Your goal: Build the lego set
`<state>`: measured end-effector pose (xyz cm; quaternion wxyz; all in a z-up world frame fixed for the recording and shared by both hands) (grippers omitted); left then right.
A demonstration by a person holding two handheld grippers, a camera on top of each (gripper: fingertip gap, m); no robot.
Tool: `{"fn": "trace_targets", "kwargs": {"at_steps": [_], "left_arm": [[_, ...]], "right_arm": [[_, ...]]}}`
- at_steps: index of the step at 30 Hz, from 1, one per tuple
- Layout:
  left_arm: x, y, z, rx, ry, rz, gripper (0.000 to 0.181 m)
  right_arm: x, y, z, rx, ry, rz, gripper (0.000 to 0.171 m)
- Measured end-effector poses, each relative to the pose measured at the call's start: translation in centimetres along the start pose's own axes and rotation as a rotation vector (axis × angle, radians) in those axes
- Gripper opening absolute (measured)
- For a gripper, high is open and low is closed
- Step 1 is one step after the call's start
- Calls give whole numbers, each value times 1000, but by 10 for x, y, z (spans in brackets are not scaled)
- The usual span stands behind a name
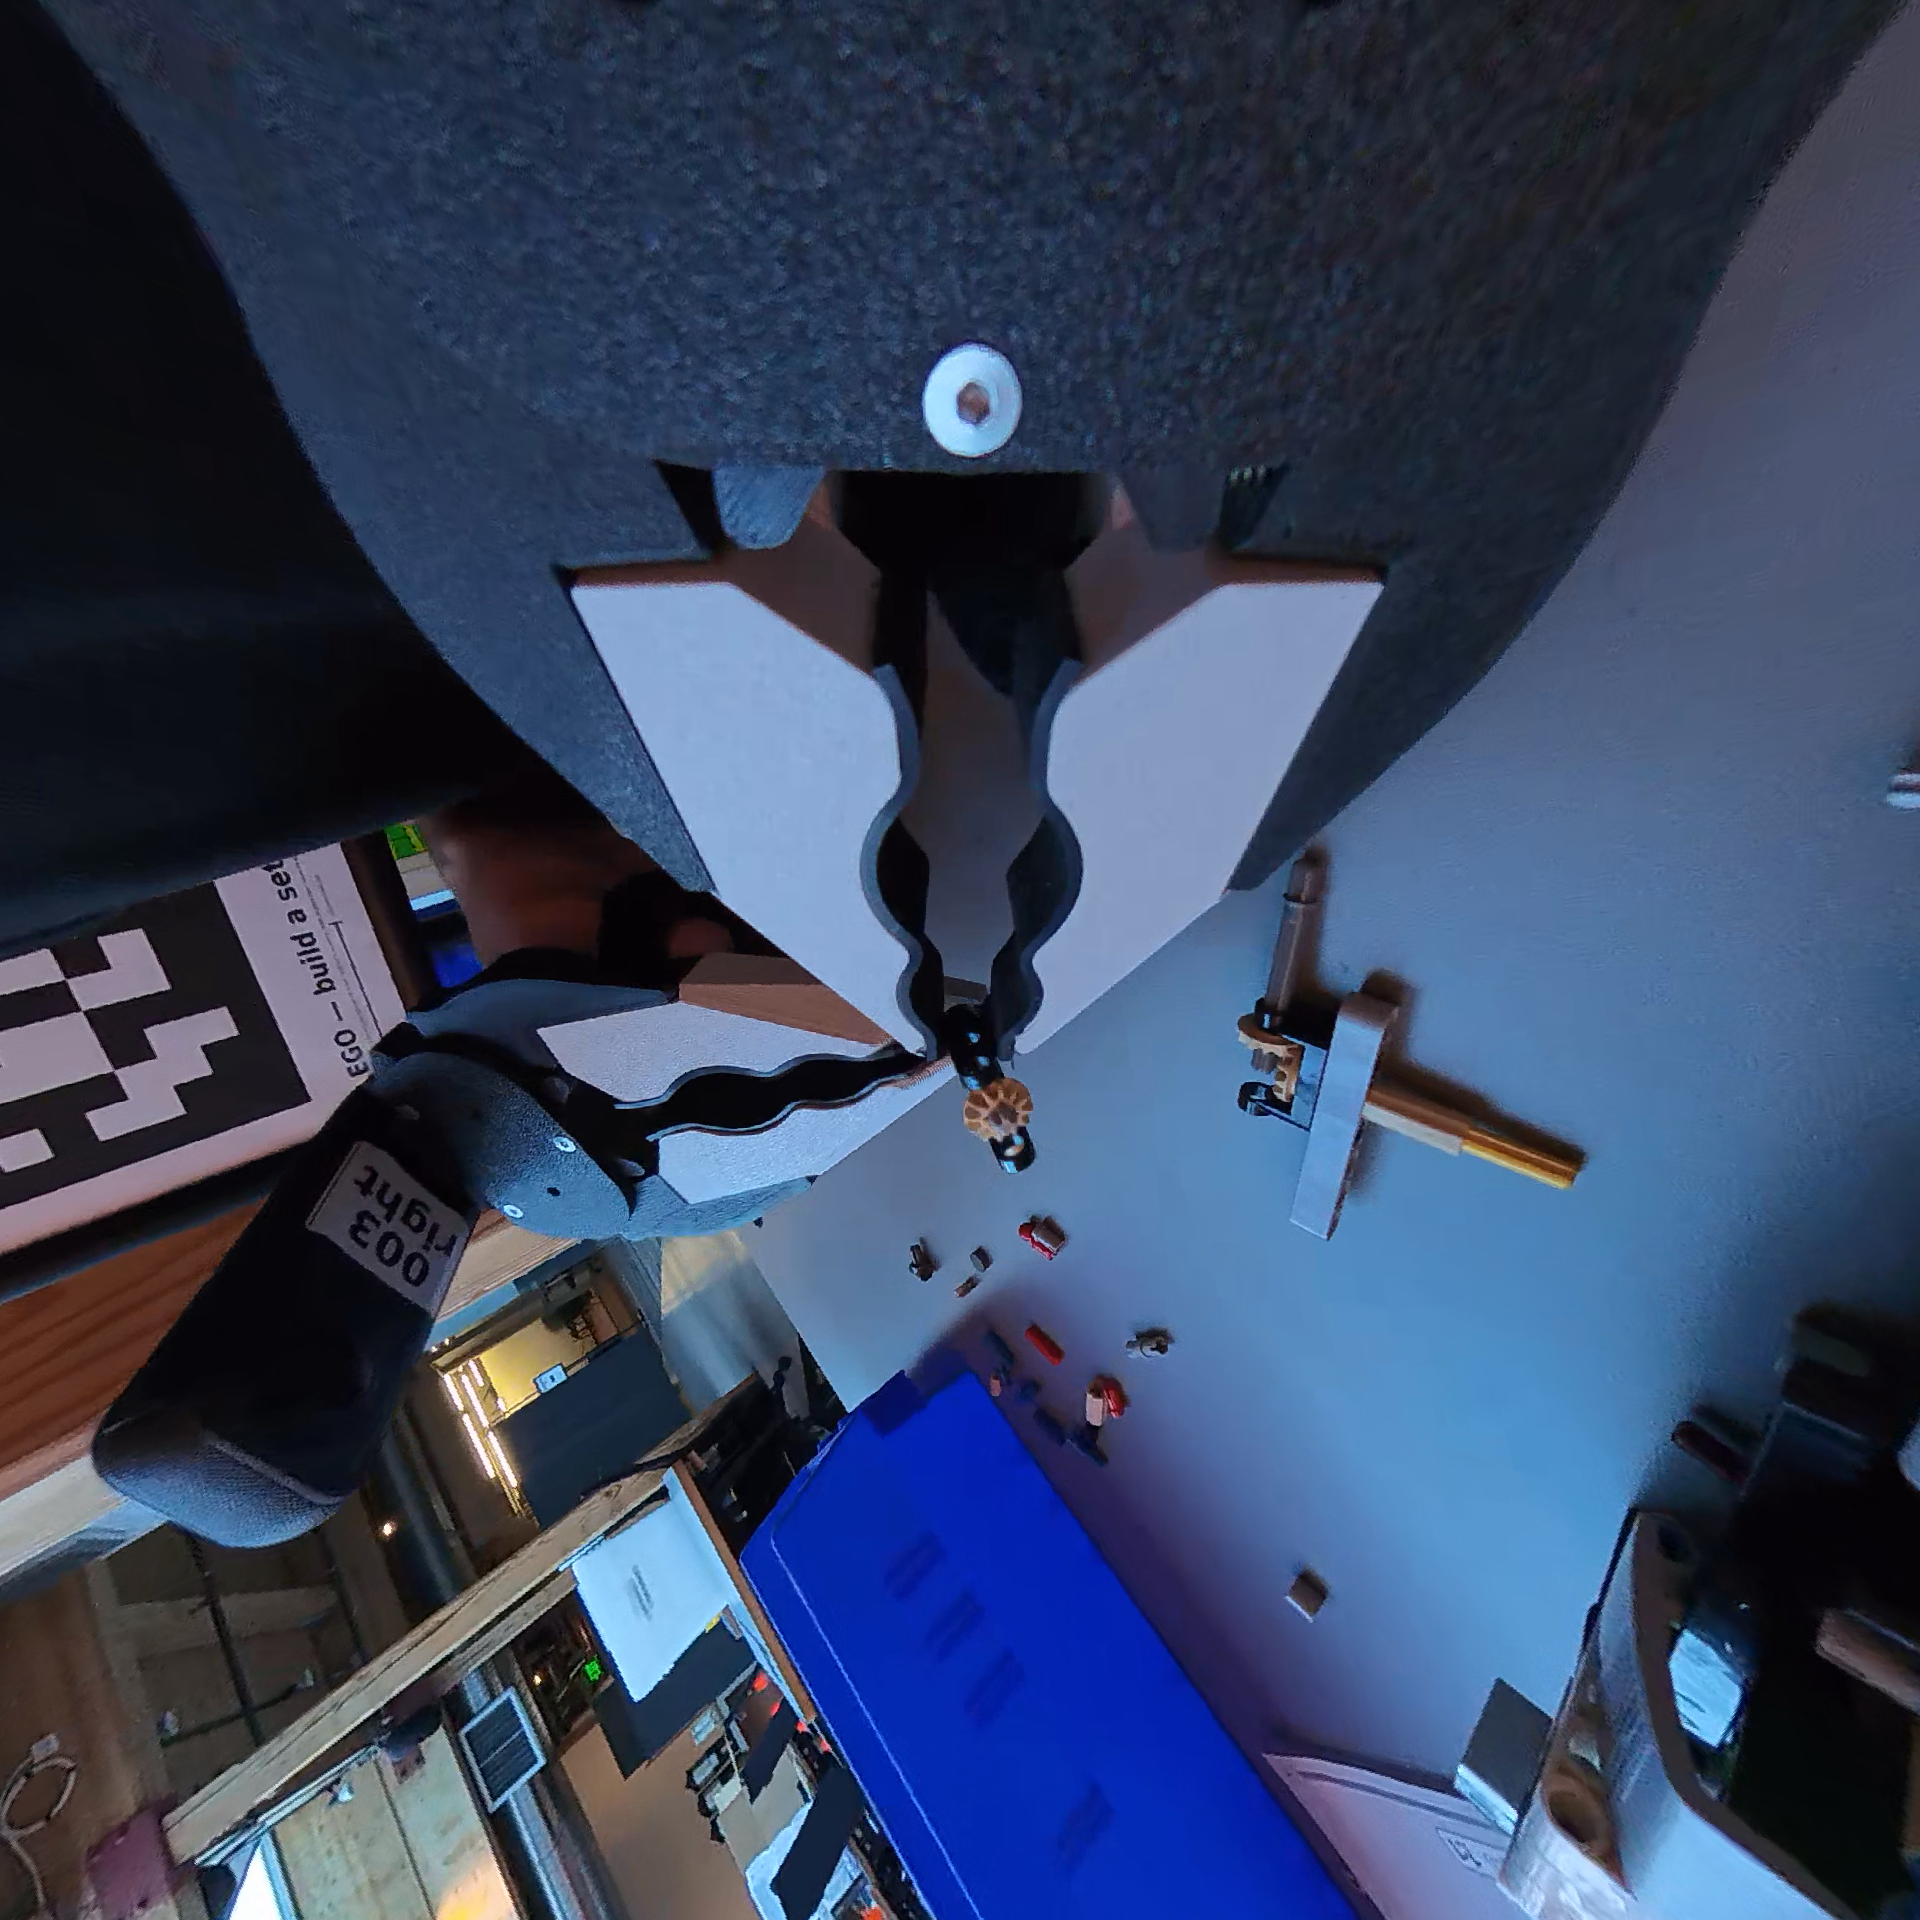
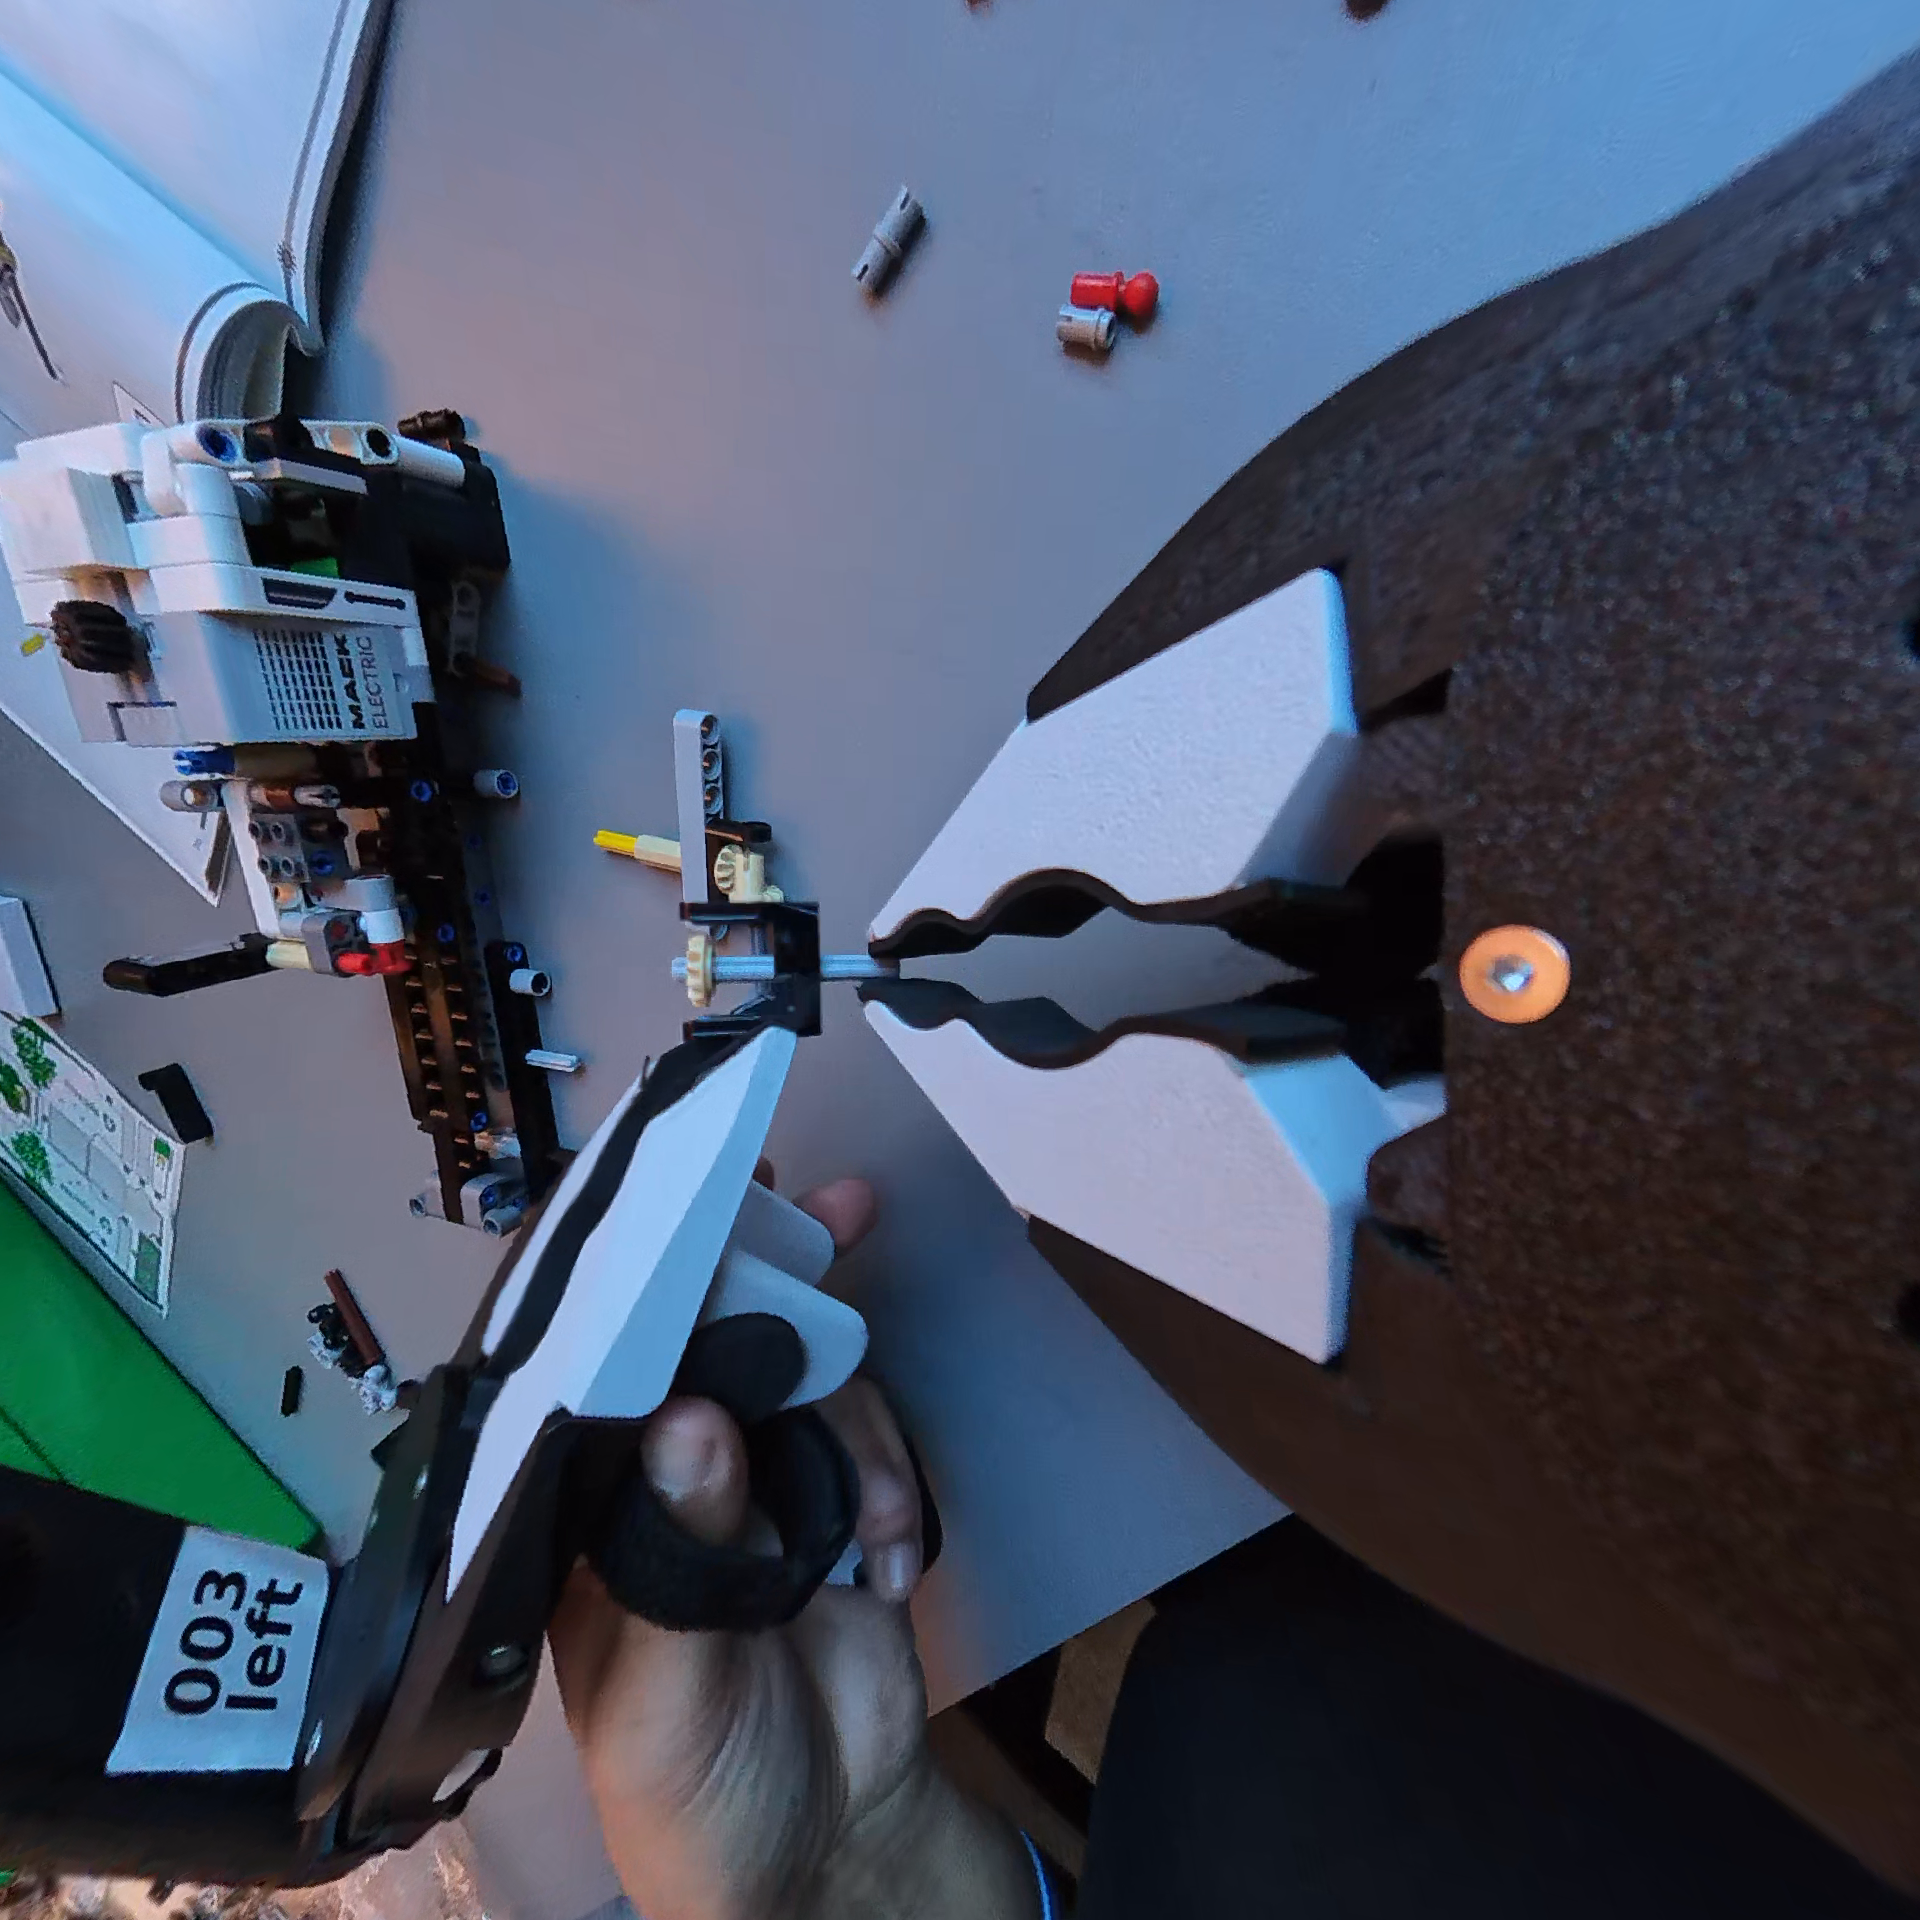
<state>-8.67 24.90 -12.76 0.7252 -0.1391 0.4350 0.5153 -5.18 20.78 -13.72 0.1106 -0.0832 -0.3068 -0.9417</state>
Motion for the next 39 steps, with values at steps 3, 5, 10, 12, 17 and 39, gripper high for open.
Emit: {"fn": "trace_targets", "kwargs": {"at_steps": [3, 5, 10, 12, 17, 39], "left_arm": [[-1, 3, 4, -4, -18, -16, 6], [-2, 6, 7, -5, -20, -38, 6], [-6, 6, 3, 17, -20, -94, 5], [-12, 7, 2, 27, -29, -129, 5], [-23, 11, 7, 22, -18, -179, 5], [-14, 5, 3, -5, 160, -168, 5]], "right_arm": [[1, 2, 0, -7, -8, 17, 3], [3, 4, 0, -24, -33, 45, 3], [7, 8, -4, -16, -35, 99, 4], [11, 14, -3, -34, -46, 167, 9], [3, 30, 13, -147, -149, 319, 50], [7, 10, 21, -104, 165, -5, 24]]}}
Point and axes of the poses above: each gripper's, where its closed fingertips meet, y back along the fingers, z out of its top, x = y × z across the jaws, the point moved 3 cm from there along y, back along the fingers, and after that the axes turned 3 degrees about y, right-handed, at the moved point
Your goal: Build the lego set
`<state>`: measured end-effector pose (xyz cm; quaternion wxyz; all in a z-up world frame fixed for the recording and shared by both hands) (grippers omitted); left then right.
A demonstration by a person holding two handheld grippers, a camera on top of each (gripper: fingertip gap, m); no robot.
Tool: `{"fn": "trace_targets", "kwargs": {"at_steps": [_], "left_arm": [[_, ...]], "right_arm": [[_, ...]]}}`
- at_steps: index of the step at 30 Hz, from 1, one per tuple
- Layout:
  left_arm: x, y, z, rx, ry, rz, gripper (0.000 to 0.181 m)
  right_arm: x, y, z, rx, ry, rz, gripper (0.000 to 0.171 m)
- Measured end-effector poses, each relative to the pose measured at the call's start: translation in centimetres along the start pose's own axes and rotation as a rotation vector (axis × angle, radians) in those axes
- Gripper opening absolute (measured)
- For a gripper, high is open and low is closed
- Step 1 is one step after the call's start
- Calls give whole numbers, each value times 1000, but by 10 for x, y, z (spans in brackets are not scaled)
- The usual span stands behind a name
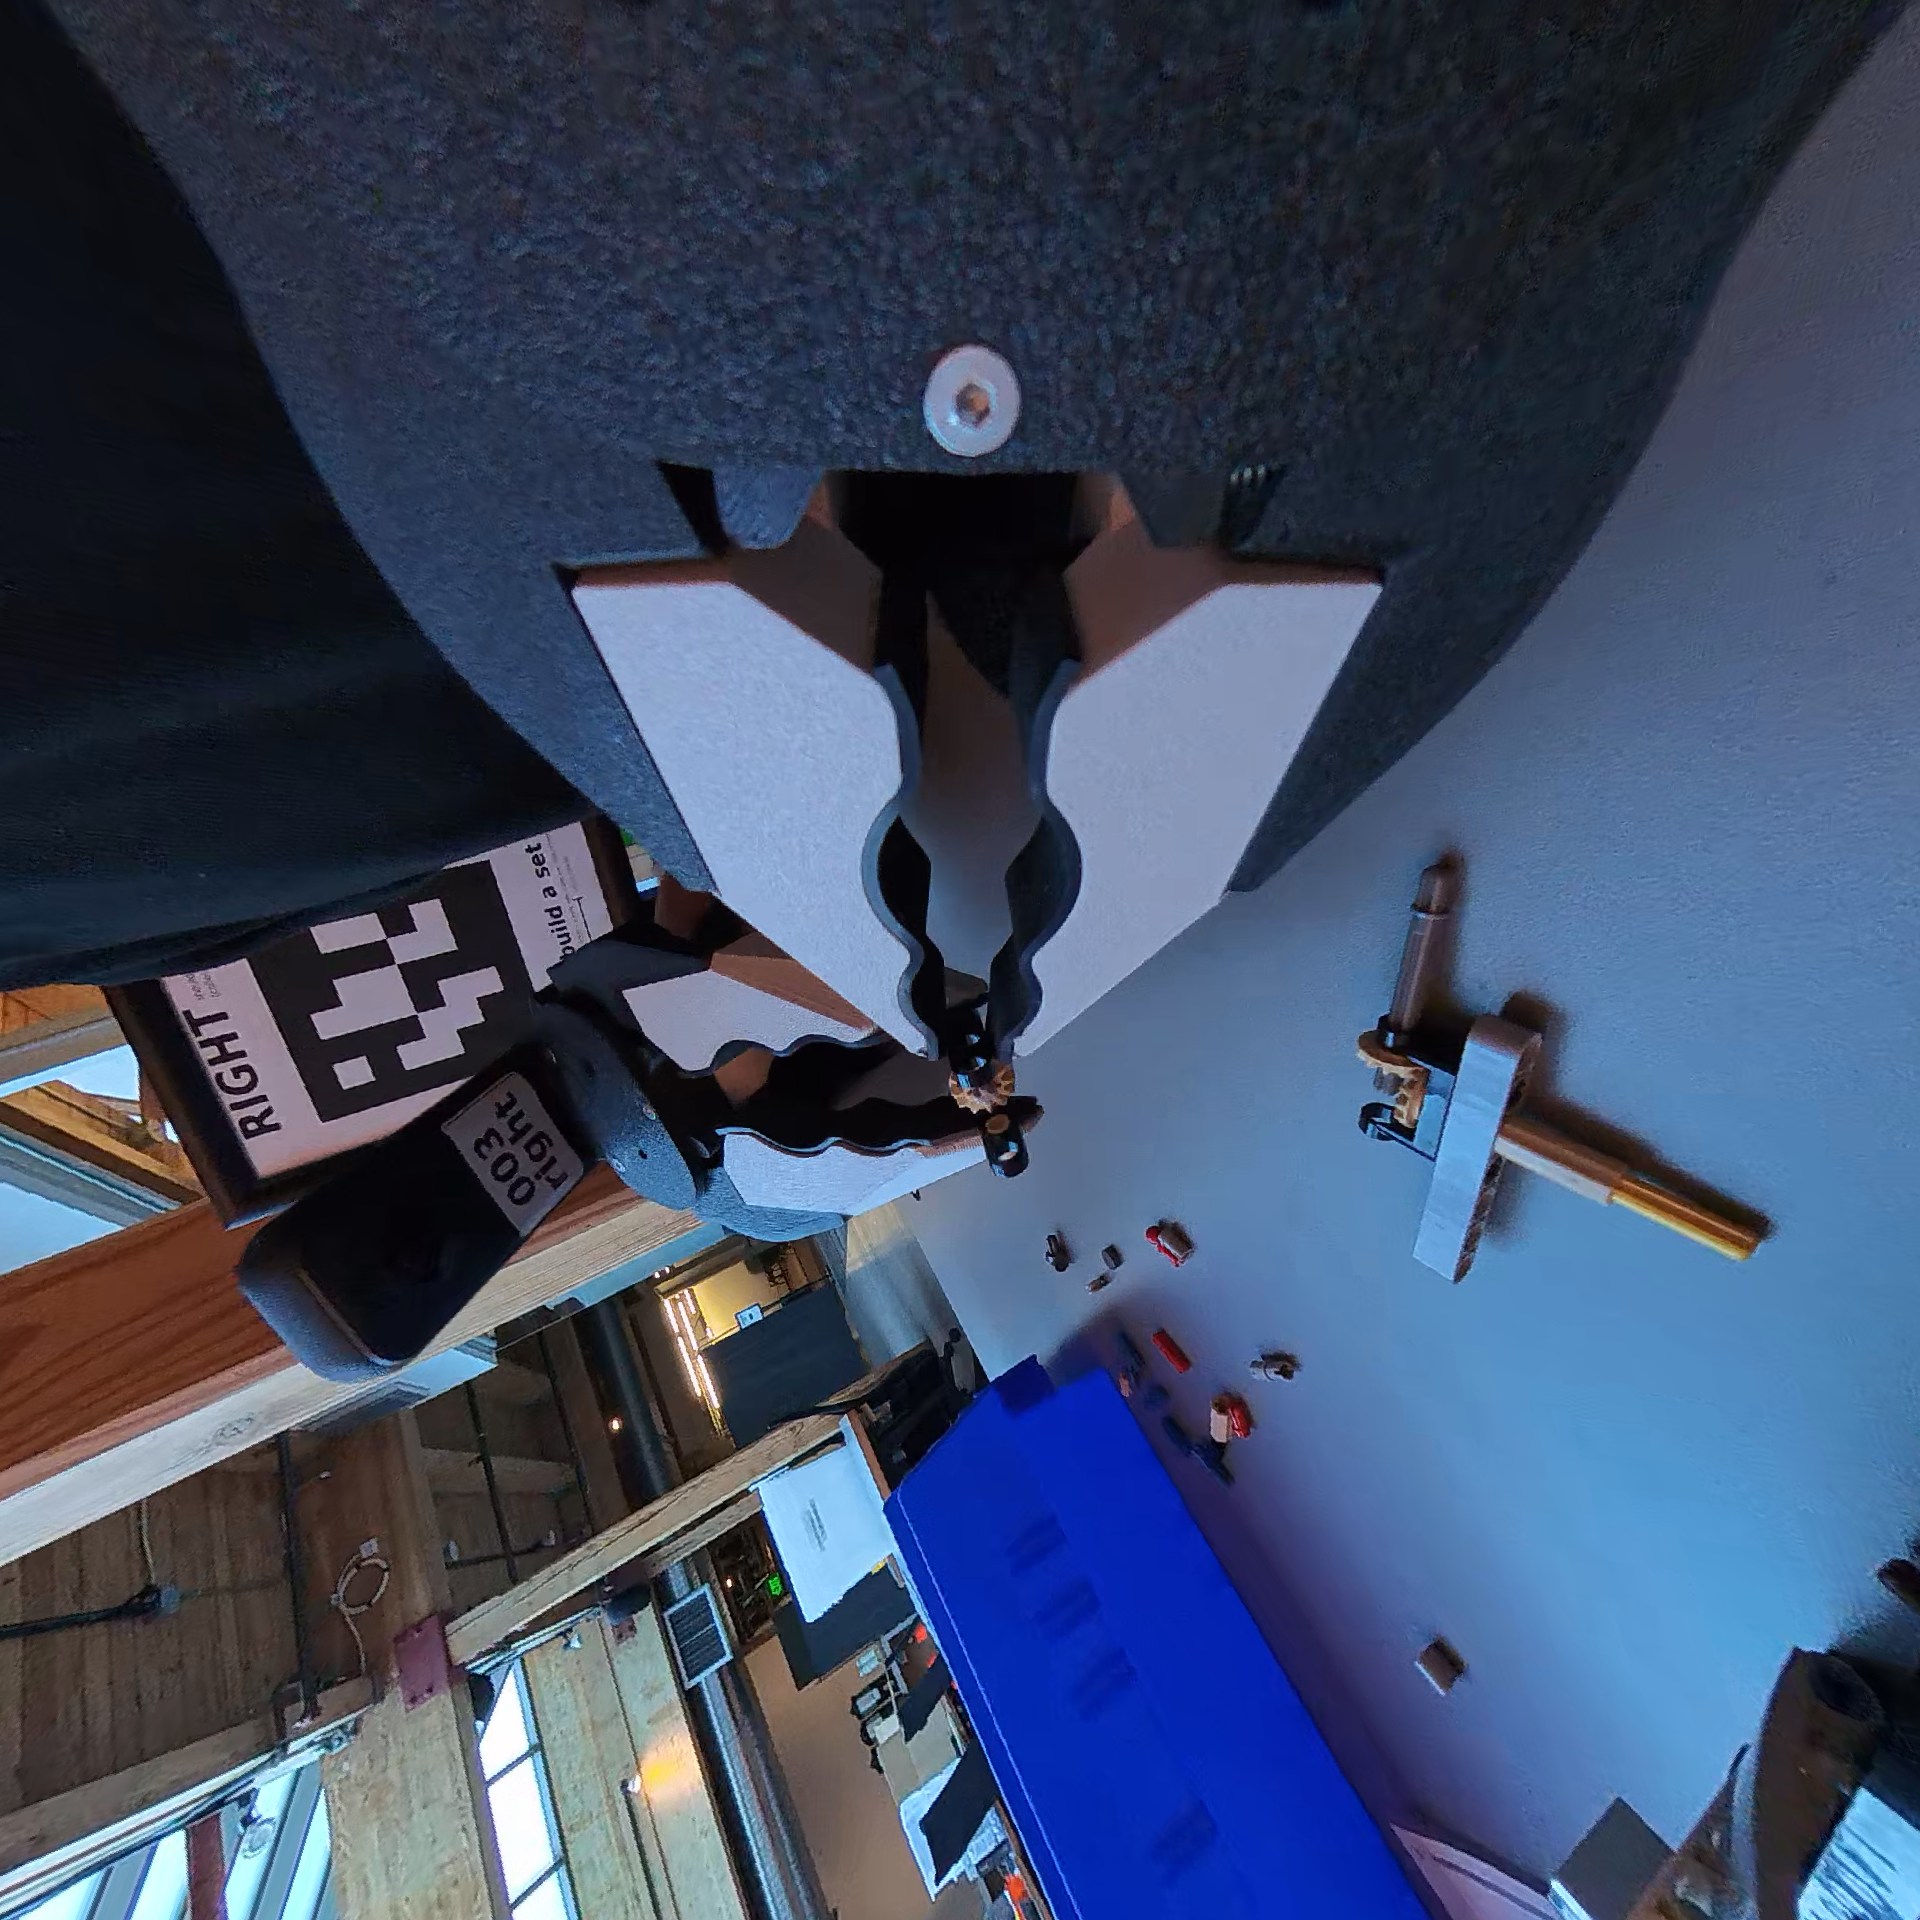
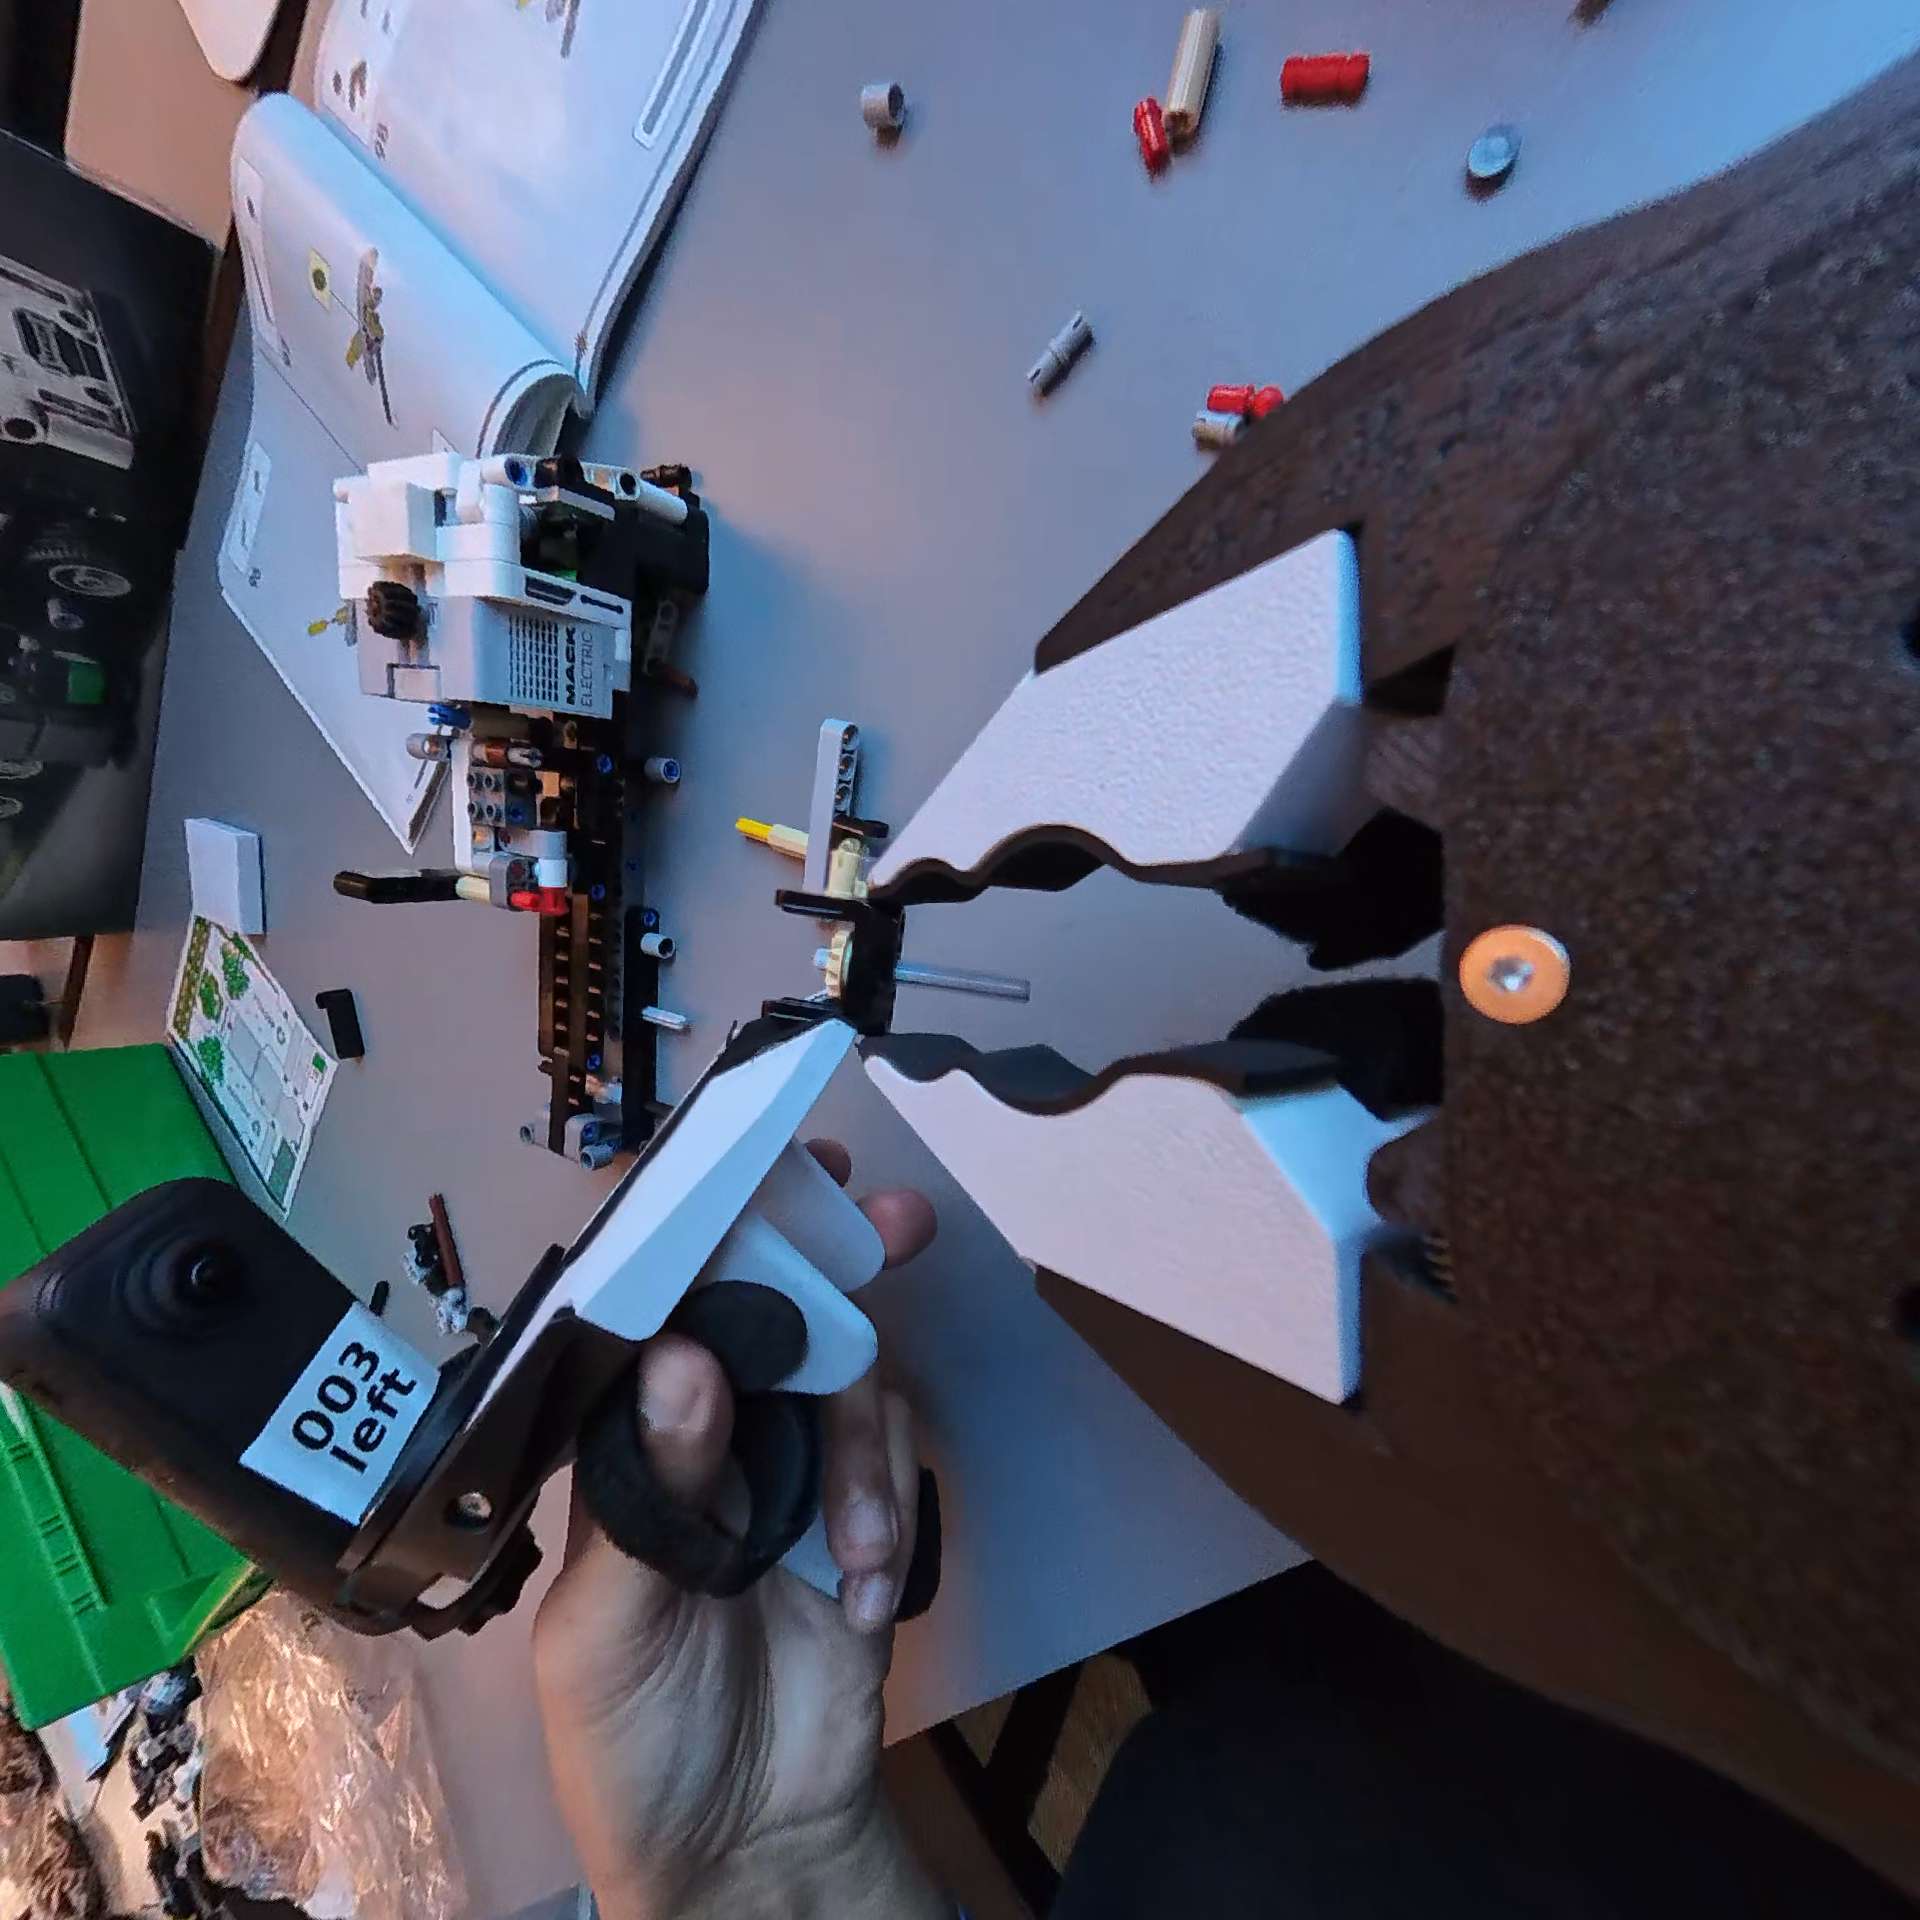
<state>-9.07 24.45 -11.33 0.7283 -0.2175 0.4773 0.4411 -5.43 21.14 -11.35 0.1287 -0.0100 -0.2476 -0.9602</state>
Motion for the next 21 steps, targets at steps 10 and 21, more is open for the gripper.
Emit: {"fn": "trace_targets", "kwargs": {"at_steps": [10, 21], "left_arm": [[24, 15, 2, 58, -367, 327, 20], [60, 12, 0, 353, -745, 655, 18]], "right_arm": [[-19, -8, -22, 105, -111, -67, 24], [-28, -31, -35, 305, -102, -144, 24]]}}
Point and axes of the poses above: each gripper's, where its closed fingertips meet, y back along the fingers, z out of its top, x = y × z across the jaws, the point moved 3 cm from there along y, back along the fingers, and after that the axes turned 3 degrees about y, right-handed, at the moved point
